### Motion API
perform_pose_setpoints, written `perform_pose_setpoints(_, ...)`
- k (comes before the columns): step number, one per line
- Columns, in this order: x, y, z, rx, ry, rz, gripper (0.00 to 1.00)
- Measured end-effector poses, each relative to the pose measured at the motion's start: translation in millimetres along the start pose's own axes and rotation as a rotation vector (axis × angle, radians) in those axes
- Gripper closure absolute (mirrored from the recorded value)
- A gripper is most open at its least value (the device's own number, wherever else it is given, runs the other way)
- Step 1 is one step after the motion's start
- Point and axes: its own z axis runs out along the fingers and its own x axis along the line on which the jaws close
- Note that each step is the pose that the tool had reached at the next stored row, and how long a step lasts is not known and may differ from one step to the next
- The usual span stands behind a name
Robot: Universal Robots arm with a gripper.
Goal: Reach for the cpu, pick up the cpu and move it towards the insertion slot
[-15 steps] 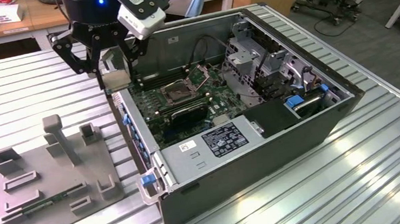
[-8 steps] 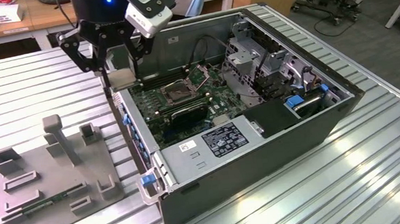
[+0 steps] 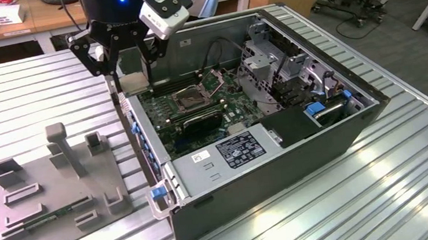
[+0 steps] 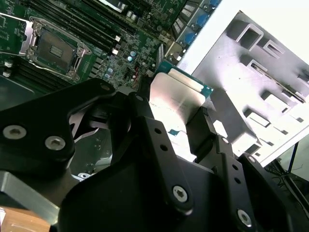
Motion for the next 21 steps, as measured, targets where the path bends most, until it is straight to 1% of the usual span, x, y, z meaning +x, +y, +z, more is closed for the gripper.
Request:
perform_pose_setpoints(6,-0.2,0.0,0.0,0.0,0.0,0.0,0.46)
perform_pose_setpoints(10,-2.4,0.0,0.0,0.0,0.0,0.0,0.46)
perform_pose_setpoints(21,-16.1,-0.4,0.2,0.0,0.0,0.0,0.46)
